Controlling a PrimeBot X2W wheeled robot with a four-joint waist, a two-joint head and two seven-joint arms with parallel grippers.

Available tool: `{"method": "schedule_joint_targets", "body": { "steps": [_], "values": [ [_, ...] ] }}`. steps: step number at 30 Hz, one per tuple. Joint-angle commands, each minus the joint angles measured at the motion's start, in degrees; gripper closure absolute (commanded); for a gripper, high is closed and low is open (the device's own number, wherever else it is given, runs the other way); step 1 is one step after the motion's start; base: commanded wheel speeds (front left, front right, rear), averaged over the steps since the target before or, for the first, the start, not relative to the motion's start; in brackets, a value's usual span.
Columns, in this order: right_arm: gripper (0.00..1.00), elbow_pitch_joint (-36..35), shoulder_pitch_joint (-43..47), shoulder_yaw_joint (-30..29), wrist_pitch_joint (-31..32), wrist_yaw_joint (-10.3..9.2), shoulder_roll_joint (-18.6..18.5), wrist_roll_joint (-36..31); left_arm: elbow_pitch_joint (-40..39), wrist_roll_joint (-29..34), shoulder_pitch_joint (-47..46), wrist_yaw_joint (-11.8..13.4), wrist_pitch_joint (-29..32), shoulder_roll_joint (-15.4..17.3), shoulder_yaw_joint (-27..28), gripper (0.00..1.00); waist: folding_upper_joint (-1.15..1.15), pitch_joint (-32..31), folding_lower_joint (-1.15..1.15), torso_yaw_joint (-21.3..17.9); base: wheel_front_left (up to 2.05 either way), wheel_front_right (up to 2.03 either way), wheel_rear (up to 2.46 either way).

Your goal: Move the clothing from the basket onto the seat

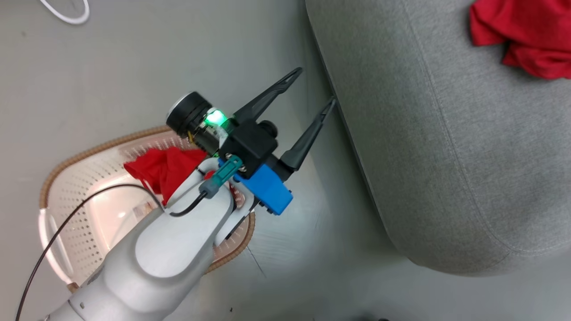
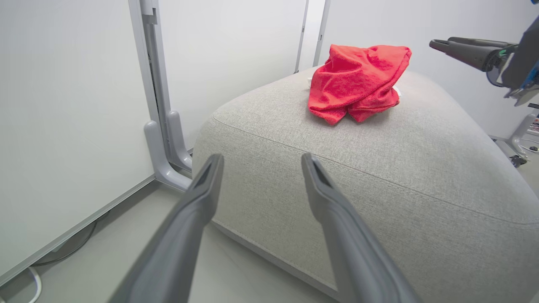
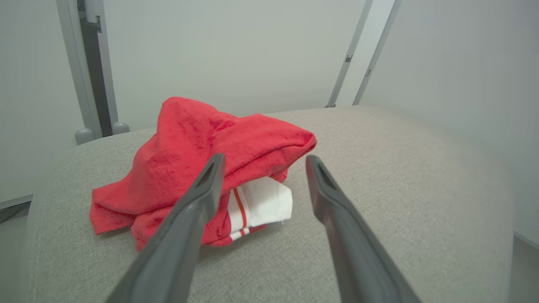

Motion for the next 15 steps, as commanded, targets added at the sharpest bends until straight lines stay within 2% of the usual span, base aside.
{"method": "schedule_joint_targets", "body": {
  "steps": [1, 9, 15],
  "values": [
    [0.00, -1.62, 1.83, 0.50, -0.04, -0.06, 0.34, -0.54, 0.77, -0.65, 1.48, 0.49, -0.80, 0.05, 0.65, 0.00, 0.00, -4.22, 0.00, 1.07, 0.00, 0.00, 0.00],
    [0.00, -10.91, 8.04, 8.21, -0.03, -0.06, 1.23, -1.25, 3.39, -3.92, 7.26, 2.84, -2.89, -0.22, 6.21, 0.00, 0.00, -12.63, 0.00, 4.81, 0.00, 0.00, 0.00],
    [0.00, -14.48, 10.06, 16.17, -0.04, -0.06, 1.88, -0.68, -0.31, -3.35, 12.98, 4.25, -2.86, -0.02, 13.81, 0.00, 0.00, -17.44, 0.00, 8.59, 0.00, 0.00, 0.00]
  ]
}}
